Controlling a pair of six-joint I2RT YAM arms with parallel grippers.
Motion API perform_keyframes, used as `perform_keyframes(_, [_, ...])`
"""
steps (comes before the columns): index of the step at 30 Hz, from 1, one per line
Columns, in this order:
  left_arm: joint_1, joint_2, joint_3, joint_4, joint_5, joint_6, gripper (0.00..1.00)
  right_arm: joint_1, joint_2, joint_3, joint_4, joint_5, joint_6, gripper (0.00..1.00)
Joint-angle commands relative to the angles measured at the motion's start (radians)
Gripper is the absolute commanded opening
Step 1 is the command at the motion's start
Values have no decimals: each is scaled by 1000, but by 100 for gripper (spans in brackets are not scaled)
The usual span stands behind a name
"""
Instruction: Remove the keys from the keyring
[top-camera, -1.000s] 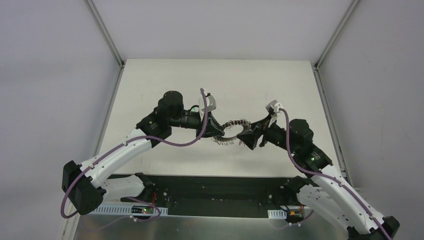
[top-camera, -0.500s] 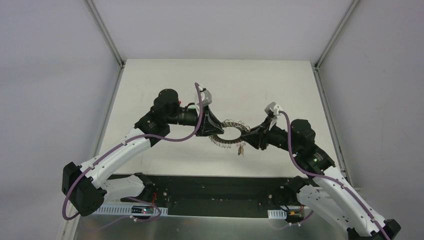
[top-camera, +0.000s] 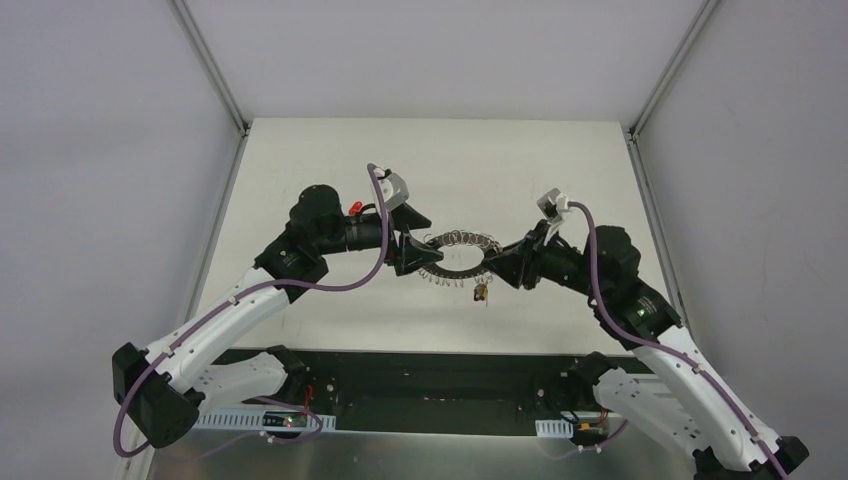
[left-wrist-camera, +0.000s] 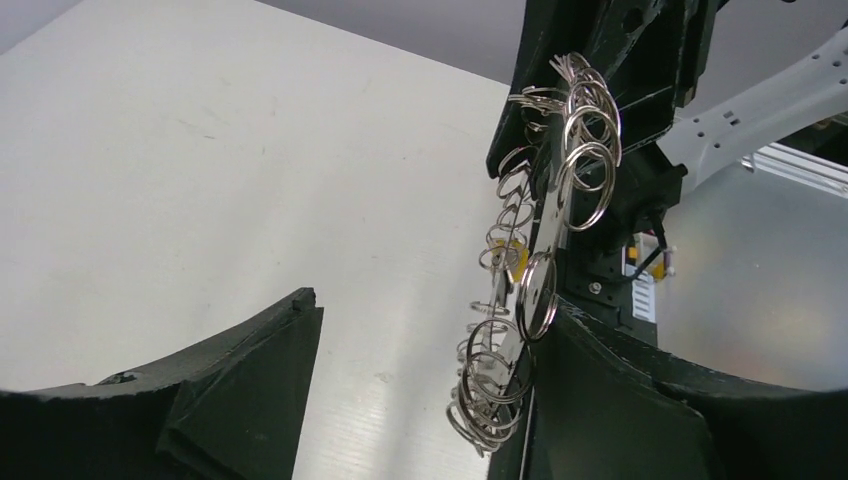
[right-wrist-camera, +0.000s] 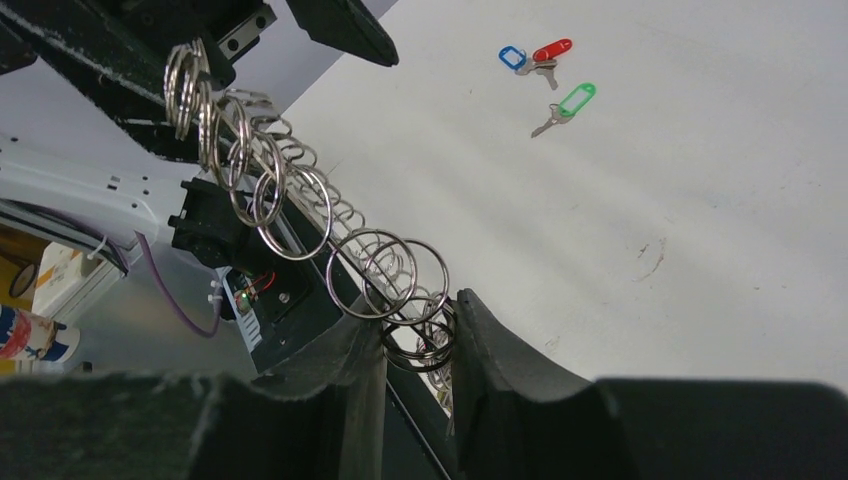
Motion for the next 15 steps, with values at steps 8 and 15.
perform_keyframes(8, [33,-88,-51,36,-179,91,85,4,150,180,-164,65,-12,0])
perform_keyframes(15, [35,-10,-15,9,6,89,87,6,240,244,-248,-135,-200,0])
